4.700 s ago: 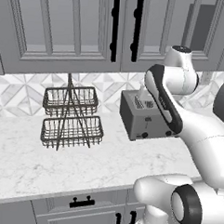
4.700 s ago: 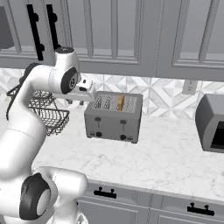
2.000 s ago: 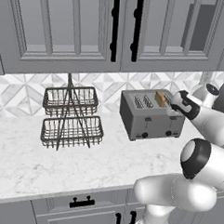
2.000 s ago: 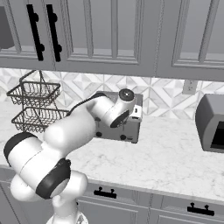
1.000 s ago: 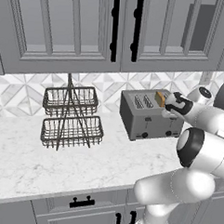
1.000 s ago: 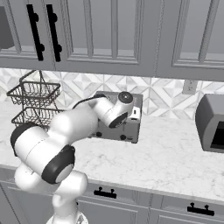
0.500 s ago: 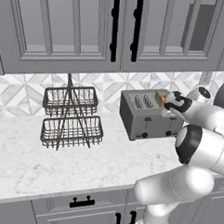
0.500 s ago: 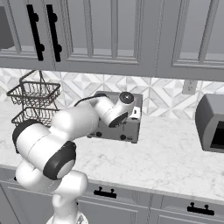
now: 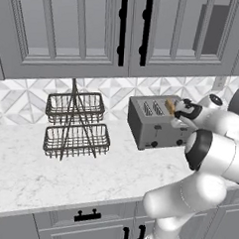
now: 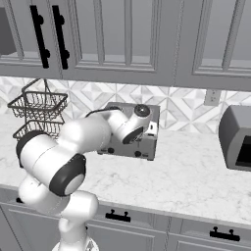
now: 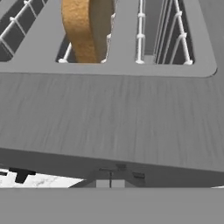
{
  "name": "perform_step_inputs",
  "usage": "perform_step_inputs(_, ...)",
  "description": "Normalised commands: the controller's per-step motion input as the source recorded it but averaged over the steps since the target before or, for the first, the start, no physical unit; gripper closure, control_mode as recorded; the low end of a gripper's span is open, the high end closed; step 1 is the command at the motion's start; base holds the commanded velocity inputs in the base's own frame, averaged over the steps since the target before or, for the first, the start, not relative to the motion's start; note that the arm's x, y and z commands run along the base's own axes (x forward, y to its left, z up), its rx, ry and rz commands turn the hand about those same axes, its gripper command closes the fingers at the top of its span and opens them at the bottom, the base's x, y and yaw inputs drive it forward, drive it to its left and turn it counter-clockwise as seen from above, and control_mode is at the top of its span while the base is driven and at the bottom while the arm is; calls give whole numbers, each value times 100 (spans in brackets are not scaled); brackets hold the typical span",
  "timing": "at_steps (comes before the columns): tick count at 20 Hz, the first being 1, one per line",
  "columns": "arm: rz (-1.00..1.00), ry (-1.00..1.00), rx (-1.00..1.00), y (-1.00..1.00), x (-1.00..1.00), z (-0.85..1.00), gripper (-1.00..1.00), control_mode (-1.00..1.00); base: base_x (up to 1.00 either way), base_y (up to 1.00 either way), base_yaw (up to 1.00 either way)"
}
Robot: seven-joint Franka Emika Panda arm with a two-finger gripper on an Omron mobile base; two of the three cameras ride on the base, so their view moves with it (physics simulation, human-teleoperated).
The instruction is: Start the toaster. Once the lever pops up, take the bread to the plate on the dining counter.
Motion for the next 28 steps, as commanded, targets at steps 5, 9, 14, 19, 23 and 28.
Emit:
perform_step_inputs(5,0,8,0,-3,-2,-95,100,-100,0,0,0)
perform_step_inputs(9,0,1,0,0,0,-99,100,-100,0,0,0)
perform_step_inputs(14,0,0,0,0,-3,-95,100,-100,0,0,0)
perform_step_inputs(19,0,-2,3,1,-21,8,100,-100,0,0,0)
perform_step_inputs(23,0,-6,1,0,-81,98,100,-100,0,0,0)
perform_step_inputs(28,0,-4,0,0,-69,100,100,-100,0,0,0)
